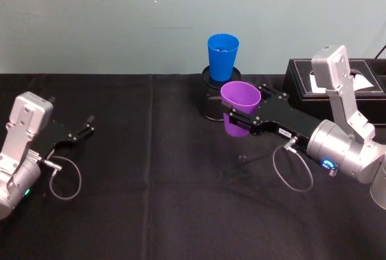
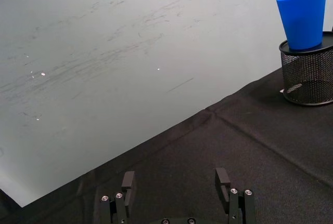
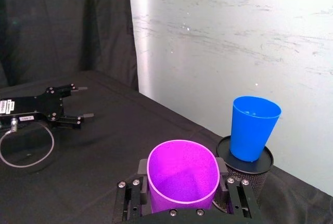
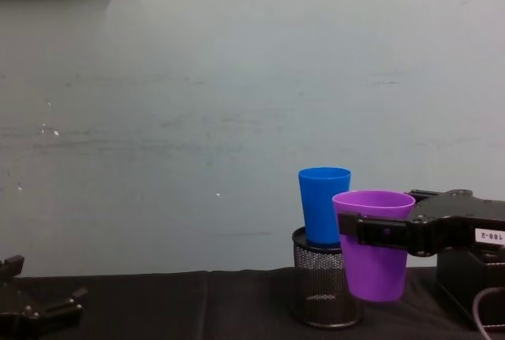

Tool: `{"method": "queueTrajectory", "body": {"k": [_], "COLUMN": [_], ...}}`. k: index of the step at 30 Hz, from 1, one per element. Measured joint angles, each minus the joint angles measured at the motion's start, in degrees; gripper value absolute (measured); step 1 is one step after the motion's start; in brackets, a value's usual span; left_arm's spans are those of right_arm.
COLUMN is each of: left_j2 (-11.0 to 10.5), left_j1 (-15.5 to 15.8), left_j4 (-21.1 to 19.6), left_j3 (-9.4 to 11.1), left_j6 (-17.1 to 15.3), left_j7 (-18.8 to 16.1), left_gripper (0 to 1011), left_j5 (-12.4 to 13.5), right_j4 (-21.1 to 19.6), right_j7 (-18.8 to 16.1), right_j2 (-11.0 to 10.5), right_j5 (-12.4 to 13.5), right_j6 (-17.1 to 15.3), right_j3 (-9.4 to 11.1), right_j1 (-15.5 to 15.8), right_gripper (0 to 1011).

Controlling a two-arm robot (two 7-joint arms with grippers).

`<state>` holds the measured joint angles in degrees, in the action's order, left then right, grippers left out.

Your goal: Pick up one cup with a gripper and tap it against the other cup.

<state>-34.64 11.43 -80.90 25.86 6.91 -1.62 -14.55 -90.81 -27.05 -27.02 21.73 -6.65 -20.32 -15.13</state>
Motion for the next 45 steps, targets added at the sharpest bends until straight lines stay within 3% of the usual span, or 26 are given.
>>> {"method": "queueTrajectory", "body": {"k": [45], "left_j2": [0.0], "left_j1": [0.0], "left_j4": [0.0], "left_j3": [0.0], "left_j6": [0.0], "left_j7": [0.0], "left_gripper": [1000], "left_j5": [0.0], "right_j4": [0.0], "right_j7": [0.0], "right_j2": [0.0], "right_j5": [0.0], "right_j6": [0.0], "right_j3": [0.0], "right_j1": [0.0], "right_gripper": [741]}}
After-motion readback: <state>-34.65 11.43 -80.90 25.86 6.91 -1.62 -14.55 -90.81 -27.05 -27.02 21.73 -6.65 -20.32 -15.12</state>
